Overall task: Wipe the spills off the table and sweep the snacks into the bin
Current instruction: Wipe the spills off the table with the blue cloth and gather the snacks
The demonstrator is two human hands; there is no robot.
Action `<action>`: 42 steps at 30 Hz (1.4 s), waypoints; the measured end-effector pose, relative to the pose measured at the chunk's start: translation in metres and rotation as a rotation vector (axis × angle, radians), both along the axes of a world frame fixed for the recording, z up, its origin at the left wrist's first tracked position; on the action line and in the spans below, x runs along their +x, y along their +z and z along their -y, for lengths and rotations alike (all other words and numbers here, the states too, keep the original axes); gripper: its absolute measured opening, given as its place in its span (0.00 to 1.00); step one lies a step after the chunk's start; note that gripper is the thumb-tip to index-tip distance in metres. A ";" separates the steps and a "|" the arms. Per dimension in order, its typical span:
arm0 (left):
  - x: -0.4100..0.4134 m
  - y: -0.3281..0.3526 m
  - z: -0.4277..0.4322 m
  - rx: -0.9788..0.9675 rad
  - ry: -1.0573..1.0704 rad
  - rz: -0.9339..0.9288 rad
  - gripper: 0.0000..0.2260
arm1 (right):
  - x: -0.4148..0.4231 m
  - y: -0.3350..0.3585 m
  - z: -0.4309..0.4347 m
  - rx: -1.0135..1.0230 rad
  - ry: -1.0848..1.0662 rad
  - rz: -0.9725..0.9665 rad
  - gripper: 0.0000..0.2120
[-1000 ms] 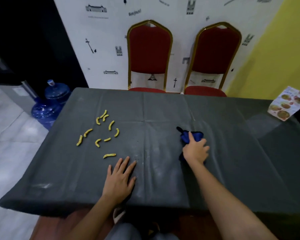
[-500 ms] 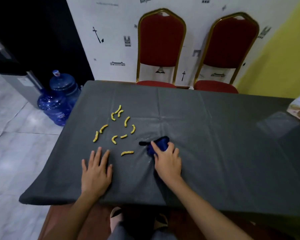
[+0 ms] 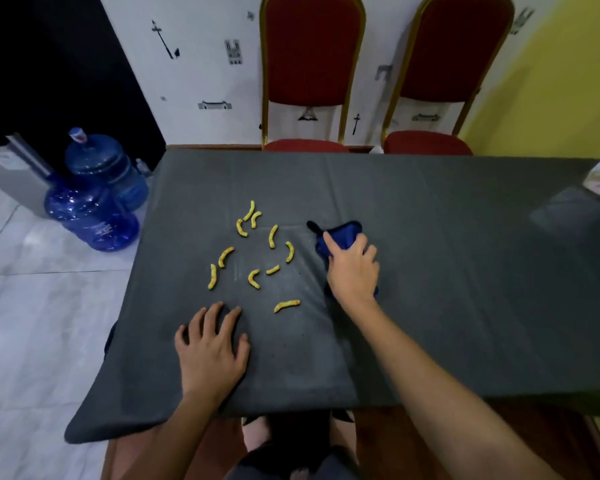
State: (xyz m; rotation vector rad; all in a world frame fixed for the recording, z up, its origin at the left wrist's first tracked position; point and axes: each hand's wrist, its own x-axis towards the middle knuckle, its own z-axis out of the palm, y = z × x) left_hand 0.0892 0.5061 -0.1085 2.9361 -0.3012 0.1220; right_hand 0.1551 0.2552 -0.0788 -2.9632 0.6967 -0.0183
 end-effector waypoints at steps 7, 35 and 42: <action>0.008 0.005 -0.011 -0.021 -0.004 -0.028 0.22 | -0.091 0.002 -0.043 -0.021 -0.001 -0.001 0.24; 0.012 0.008 -0.011 0.068 -0.015 -0.124 0.27 | -0.014 0.012 -0.007 0.034 0.080 -0.082 0.22; 0.016 0.016 -0.016 0.117 -0.145 -0.126 0.25 | -0.039 0.010 -0.017 0.014 0.001 -0.072 0.28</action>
